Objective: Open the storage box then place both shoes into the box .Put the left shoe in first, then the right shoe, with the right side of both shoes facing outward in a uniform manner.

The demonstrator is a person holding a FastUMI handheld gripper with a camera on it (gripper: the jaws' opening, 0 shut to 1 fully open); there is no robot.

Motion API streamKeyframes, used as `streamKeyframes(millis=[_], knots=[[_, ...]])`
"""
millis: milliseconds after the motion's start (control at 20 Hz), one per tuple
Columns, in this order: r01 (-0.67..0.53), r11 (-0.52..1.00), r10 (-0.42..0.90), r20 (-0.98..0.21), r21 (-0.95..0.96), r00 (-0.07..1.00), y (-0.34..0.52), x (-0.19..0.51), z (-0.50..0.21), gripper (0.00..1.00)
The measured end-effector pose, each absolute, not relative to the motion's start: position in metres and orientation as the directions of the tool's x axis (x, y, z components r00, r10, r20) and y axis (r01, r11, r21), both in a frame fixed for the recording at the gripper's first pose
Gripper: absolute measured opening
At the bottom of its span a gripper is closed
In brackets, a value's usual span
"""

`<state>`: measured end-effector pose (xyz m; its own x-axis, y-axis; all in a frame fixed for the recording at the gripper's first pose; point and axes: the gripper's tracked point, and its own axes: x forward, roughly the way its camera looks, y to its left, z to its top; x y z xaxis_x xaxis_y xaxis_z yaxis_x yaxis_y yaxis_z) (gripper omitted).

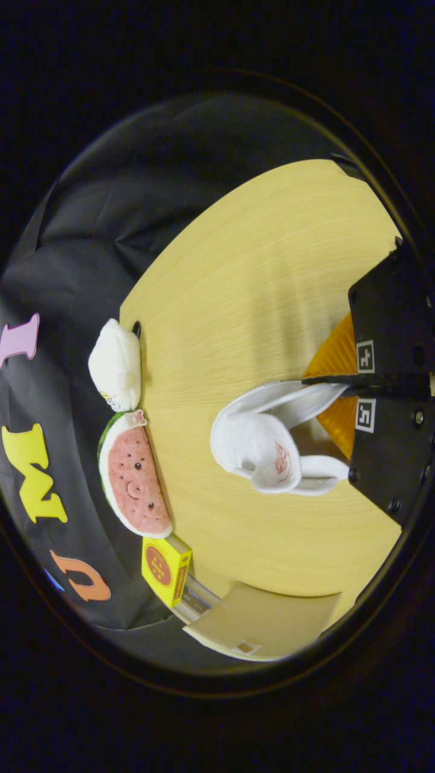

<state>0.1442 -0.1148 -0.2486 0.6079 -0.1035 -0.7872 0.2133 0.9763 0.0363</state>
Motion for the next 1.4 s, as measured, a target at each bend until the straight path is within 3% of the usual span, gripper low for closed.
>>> streamKeyframes(millis=[250, 600, 1400], knots=[[0.267, 0.950, -0.016, -0.832, 0.160, 0.554, -0.103, 0.115, -0.243, 0.00], [0.305, 0.894, 0.073, -0.780, 0.327, 0.622, -0.059, 0.088, -0.181, 0.00], [0.090, 0.914, 0.195, -0.621, 0.397, 0.759, 0.201, 0.109, -0.052, 0.00]])
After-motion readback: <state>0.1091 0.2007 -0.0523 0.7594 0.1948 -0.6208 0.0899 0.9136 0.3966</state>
